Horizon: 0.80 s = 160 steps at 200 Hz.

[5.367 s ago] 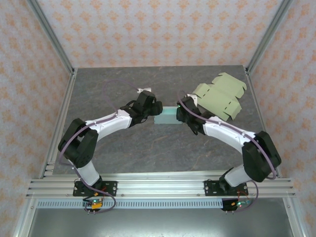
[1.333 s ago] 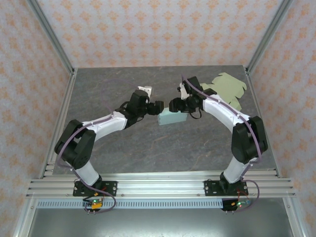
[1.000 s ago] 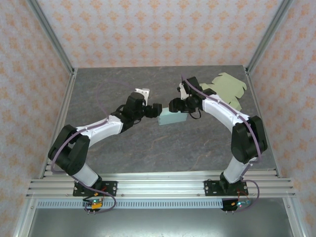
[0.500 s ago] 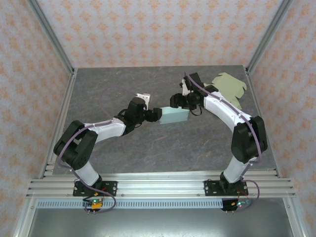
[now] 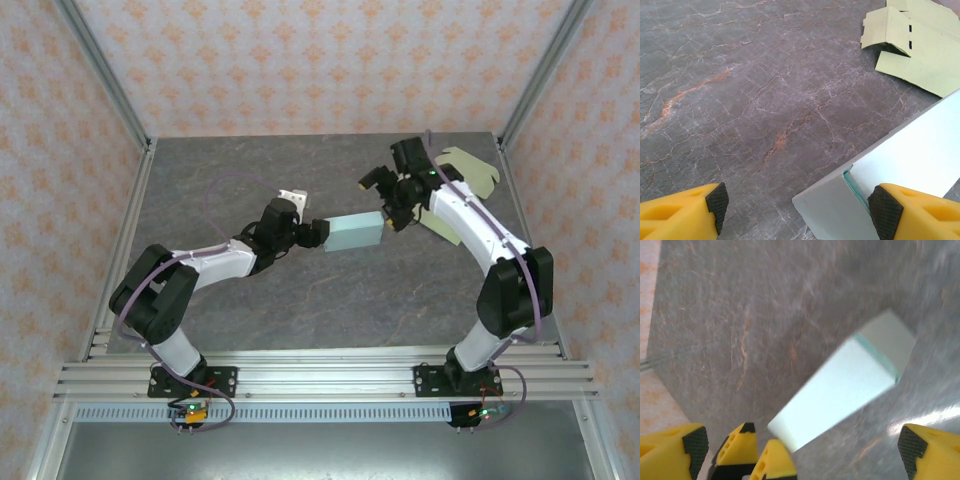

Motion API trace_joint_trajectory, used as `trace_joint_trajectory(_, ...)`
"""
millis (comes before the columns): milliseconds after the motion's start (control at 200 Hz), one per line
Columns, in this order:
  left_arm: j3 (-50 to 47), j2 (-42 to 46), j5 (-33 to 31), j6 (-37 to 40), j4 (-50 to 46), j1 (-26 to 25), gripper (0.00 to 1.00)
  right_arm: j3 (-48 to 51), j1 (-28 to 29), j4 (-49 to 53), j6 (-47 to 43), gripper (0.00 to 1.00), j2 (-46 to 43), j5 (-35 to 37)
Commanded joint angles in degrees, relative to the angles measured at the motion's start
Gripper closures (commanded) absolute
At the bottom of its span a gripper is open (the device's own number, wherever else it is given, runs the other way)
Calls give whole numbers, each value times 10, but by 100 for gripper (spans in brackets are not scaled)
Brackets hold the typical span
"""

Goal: Fold the paper box

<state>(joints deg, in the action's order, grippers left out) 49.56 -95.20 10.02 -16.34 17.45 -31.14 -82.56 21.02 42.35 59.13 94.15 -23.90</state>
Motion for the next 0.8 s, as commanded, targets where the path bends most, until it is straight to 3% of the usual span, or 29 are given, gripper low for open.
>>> trace_joint_trajectory(0, -4, -18, -15, 21, -49, -8, 21, 32, 9, -3, 174, 1, -12, -22)
trace_joint_trajectory(160, -11, -20, -22, 19, -34, -14, 21, 69, 20, -65, 240, 4, 21, -39)
trace_joint_trajectory(395, -21, 4, -29, 19, -22, -19, 21, 67, 23, -107, 251, 10, 91, -44)
trace_joint_trajectory(566, -17, 63, -40, 32, -37, -17, 20, 111, 23, -169, 281, 33, 96, -47)
trace_joint_trajectory(701, -31, 126, -96, 1, -38, -14, 17, 141, 30, -264, 325, 45, 91, -53)
trace_joint_trajectory(796, -51, 179, -173, -13, -41, -4, 14, 173, 42, -384, 384, 57, 88, -36)
